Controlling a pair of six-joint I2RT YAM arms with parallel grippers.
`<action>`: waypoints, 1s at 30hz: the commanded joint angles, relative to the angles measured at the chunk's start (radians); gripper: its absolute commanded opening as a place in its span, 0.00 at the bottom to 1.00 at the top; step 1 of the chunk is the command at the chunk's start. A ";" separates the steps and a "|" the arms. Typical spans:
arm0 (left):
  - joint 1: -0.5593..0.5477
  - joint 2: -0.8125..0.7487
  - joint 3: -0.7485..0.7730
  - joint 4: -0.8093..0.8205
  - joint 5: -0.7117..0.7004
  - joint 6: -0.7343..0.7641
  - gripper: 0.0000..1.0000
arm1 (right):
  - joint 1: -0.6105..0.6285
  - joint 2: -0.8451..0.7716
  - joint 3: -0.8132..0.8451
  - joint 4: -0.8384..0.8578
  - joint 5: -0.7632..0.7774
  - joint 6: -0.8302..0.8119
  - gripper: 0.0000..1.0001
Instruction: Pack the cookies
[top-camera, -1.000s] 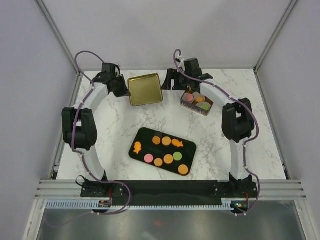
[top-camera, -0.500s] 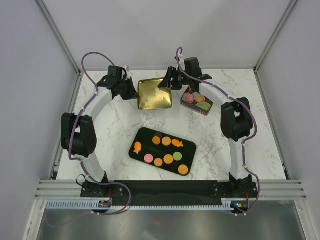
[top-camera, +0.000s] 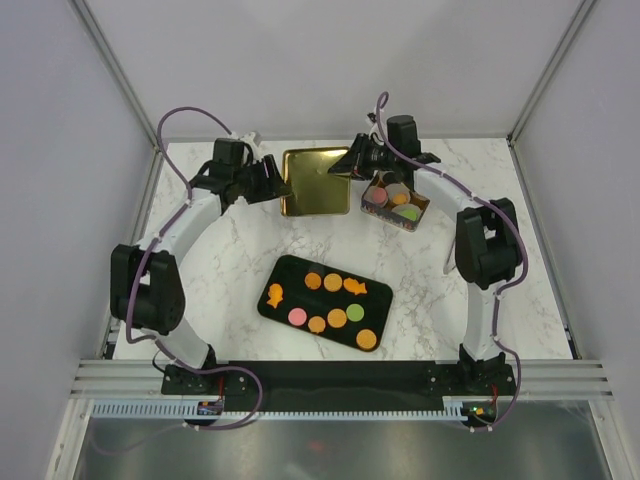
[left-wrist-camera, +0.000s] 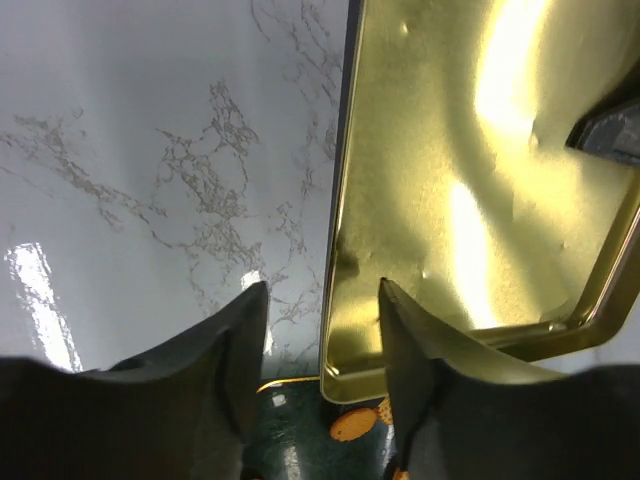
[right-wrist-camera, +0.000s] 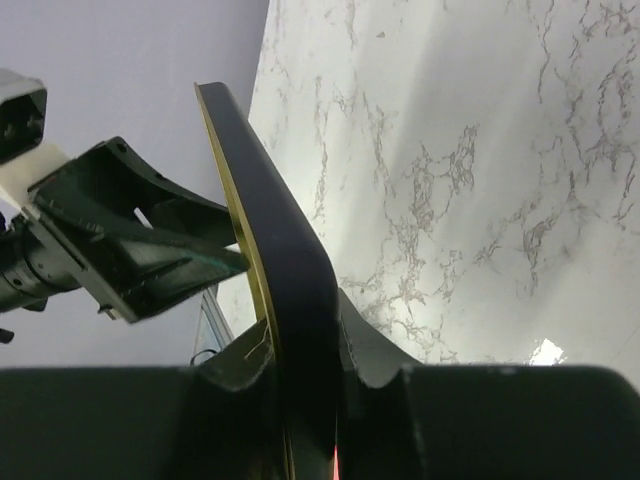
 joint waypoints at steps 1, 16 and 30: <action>-0.017 -0.128 -0.013 0.091 -0.050 0.034 0.65 | -0.022 -0.067 -0.010 0.062 -0.005 0.056 0.00; -0.551 -0.435 -0.378 0.569 -0.631 0.822 0.95 | -0.105 -0.038 0.119 -0.089 -0.031 0.171 0.00; -0.636 -0.121 -0.633 1.642 -0.604 1.568 0.95 | -0.092 -0.158 0.041 -0.127 0.010 0.181 0.00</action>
